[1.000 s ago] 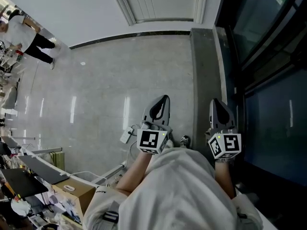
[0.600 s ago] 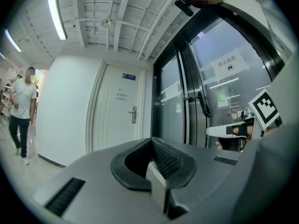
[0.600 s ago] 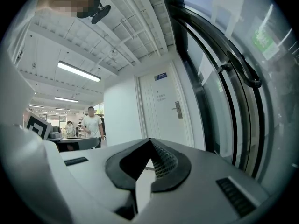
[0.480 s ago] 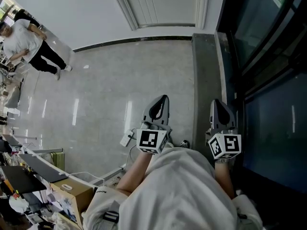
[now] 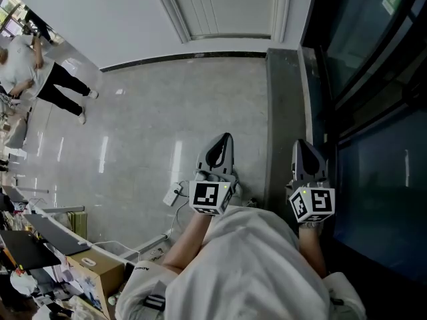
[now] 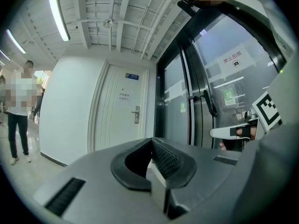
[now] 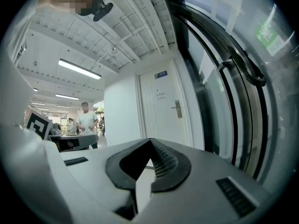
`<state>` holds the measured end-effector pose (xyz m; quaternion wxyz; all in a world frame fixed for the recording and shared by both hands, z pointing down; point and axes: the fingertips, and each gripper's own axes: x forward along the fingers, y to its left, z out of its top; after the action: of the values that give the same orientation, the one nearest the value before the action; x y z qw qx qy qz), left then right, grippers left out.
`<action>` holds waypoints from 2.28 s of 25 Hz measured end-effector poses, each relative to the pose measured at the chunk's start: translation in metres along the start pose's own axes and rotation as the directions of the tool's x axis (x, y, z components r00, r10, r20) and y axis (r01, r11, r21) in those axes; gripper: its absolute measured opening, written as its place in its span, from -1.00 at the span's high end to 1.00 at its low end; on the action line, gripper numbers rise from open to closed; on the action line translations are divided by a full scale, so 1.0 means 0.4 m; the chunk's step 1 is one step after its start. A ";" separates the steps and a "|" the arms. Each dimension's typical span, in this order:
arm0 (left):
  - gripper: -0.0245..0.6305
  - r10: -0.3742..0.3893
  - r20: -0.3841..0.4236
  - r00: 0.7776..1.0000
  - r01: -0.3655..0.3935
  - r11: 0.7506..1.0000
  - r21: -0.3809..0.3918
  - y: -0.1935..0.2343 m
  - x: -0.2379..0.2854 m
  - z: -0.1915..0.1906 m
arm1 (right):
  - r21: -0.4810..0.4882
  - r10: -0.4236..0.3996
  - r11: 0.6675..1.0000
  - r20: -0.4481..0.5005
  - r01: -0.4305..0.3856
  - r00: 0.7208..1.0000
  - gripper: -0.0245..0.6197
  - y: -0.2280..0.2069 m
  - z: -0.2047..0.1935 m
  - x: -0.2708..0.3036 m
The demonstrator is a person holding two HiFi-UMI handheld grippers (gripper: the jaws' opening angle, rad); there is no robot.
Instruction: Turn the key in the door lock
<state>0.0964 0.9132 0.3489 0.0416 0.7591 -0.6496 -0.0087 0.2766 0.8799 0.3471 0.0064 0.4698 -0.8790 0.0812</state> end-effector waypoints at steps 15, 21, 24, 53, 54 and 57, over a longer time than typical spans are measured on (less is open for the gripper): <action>0.91 -0.084 0.014 0.996 0.084 0.996 -0.014 0.211 0.331 0.030 | -0.008 -0.073 0.997 -0.007 0.073 0.997 0.93 -0.039 0.044 0.368; 0.91 -0.140 0.027 0.990 0.141 0.990 -0.010 0.279 0.429 0.052 | 0.000 -0.142 0.990 -0.001 0.142 0.990 0.93 -0.051 0.049 0.459; 0.91 -0.157 0.024 0.987 0.157 0.988 -0.008 0.309 0.463 0.048 | 0.009 -0.158 0.987 0.005 0.158 0.987 0.93 -0.050 0.045 0.503; 0.91 -0.101 -0.027 0.995 0.101 0.995 -0.016 0.437 0.898 0.026 | 0.028 -0.115 0.993 -0.065 0.117 0.991 0.93 -0.260 0.035 0.943; 0.91 -0.099 -0.030 0.995 0.098 0.995 -0.015 0.439 0.923 0.027 | 0.031 -0.115 0.993 -0.065 0.117 0.991 0.93 -0.276 0.040 0.960; 0.91 -0.093 -0.025 0.995 0.093 0.996 -0.011 0.435 1.000 0.045 | 0.032 -0.111 0.993 -0.058 0.113 0.992 0.93 -0.333 0.063 1.008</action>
<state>-0.0140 0.4911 0.3603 0.0530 0.7883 -0.6130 -0.0043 0.1631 0.4709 0.3756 0.0275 0.5158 -0.8493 0.1091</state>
